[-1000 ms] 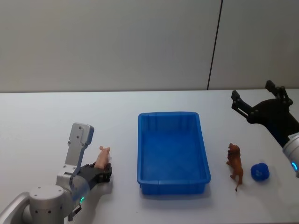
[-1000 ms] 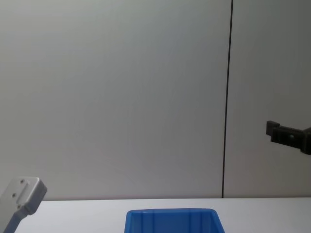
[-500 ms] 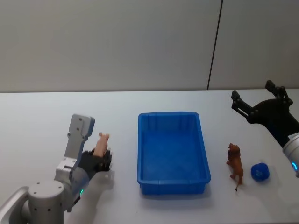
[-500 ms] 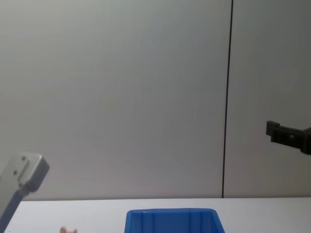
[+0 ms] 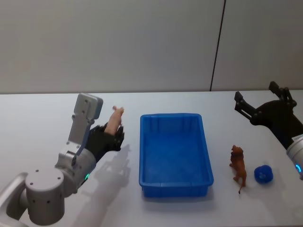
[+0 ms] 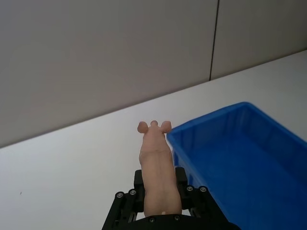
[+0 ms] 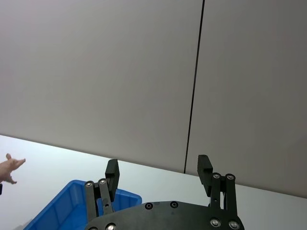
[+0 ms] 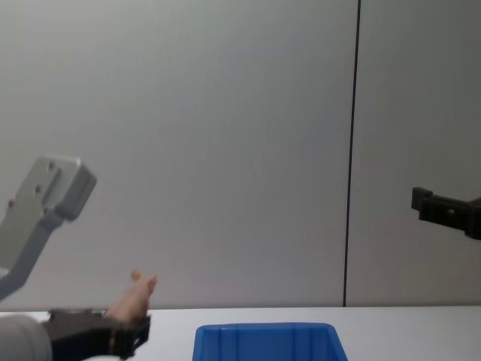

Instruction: Pick up the two dolls from the table and place them into the box.

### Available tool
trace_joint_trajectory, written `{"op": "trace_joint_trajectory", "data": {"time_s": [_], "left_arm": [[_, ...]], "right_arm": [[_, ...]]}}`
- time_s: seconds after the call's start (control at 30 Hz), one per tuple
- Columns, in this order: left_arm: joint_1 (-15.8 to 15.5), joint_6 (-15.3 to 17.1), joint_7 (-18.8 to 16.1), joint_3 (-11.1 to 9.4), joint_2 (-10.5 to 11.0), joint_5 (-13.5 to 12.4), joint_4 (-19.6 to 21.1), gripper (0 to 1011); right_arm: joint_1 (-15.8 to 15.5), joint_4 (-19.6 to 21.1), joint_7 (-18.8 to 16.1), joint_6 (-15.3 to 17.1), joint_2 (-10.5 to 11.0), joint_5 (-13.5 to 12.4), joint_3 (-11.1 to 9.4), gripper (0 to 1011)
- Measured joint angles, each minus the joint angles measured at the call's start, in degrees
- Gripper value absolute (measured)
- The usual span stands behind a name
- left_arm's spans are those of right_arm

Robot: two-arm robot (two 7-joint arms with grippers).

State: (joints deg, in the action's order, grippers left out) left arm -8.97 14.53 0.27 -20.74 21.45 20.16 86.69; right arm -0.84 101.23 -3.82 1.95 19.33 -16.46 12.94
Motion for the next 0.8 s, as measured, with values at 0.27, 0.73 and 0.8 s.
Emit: {"op": "trace_joint_trajectory", "data": {"time_s": [0.27, 0.73, 0.8], "left_arm": [[-1.55, -2.41, 5.68, 0.19, -0.18, -1.08, 1.1, 387], [-5.25, -6.0, 17.88, 0.21, -1.5, -1.32, -0.19, 387], [-6.24, -6.58, 20.6, 0.13, -1.93, -1.18, -1.08, 387]], "right_arm": [[0.0, 0.0, 0.0, 0.0, 0.0, 0.0, 0.0, 1001], [0.0, 0.0, 0.0, 0.0, 0.0, 0.0, 0.0, 1001], [0.0, 0.0, 0.0, 0.0, 0.0, 0.0, 0.0, 1001]]}}
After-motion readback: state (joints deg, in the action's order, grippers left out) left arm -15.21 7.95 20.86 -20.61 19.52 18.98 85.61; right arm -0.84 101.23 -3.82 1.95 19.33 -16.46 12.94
